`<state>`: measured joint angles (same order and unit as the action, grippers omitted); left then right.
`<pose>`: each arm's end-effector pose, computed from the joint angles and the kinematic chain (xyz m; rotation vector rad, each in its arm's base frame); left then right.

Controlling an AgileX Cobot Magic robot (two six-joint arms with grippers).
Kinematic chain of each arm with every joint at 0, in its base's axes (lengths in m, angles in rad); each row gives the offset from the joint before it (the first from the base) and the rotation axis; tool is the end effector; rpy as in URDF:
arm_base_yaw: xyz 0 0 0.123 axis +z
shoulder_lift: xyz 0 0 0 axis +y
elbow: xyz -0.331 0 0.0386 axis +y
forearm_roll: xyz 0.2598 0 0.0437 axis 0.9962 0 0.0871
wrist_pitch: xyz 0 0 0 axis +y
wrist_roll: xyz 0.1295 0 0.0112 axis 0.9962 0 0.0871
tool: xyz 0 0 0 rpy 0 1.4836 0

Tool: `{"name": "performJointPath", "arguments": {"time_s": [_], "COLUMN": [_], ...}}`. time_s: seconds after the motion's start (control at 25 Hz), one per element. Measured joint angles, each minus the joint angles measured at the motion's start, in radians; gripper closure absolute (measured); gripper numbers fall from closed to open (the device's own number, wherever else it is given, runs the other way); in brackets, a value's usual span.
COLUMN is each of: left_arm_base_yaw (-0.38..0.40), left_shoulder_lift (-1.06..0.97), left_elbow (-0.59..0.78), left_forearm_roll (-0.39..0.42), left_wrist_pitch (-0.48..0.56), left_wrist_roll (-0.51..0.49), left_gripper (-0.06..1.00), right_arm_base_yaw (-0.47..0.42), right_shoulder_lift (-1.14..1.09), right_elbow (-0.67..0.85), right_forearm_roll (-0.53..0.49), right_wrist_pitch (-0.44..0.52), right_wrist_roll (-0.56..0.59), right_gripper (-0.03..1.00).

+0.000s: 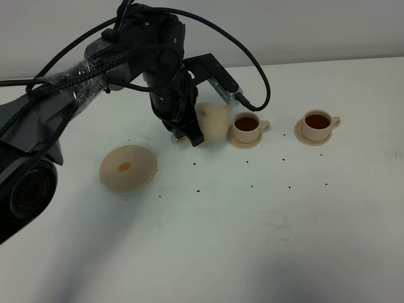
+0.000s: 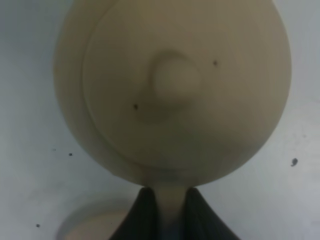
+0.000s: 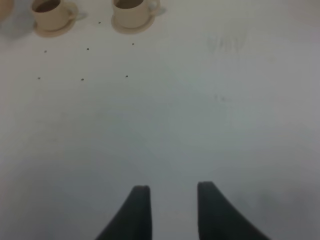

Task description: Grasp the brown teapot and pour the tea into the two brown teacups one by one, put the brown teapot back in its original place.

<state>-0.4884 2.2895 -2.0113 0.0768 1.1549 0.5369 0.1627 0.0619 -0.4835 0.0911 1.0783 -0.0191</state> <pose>0.4791 -0.2443 0.1910 1.4597 2.5248 0.1156 -0.0013 0.0103 0.2584 -0.1954 2.1339 0.1952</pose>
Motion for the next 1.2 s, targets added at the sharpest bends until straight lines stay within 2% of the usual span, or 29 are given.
{"name": "performJointPath", "arguments": {"time_s": [0.44, 0.68, 1.2], "left_arm_base_yaw": [0.003, 0.011, 0.011], "left_shoulder_lift": [0.000, 0.000, -0.001], "left_elbow": [0.000, 0.051, 0.052], "left_forearm_roll": [-0.052, -0.052, -0.053], "left_wrist_pitch": [0.034, 0.000, -0.008], "left_wrist_roll": [-0.025, -0.025, -0.025], "left_gripper": [0.82, 0.82, 0.82], "right_arm_base_yaw": [0.000, 0.000, 0.000], "right_shoulder_lift": [0.000, 0.000, 0.000], "right_elbow": [0.000, 0.000, 0.000], "right_forearm_roll": [0.000, 0.000, 0.000], "right_wrist_pitch": [0.000, 0.000, 0.000], "right_wrist_roll": [0.000, 0.000, 0.000], "right_gripper": [0.73, 0.73, 0.73]}}
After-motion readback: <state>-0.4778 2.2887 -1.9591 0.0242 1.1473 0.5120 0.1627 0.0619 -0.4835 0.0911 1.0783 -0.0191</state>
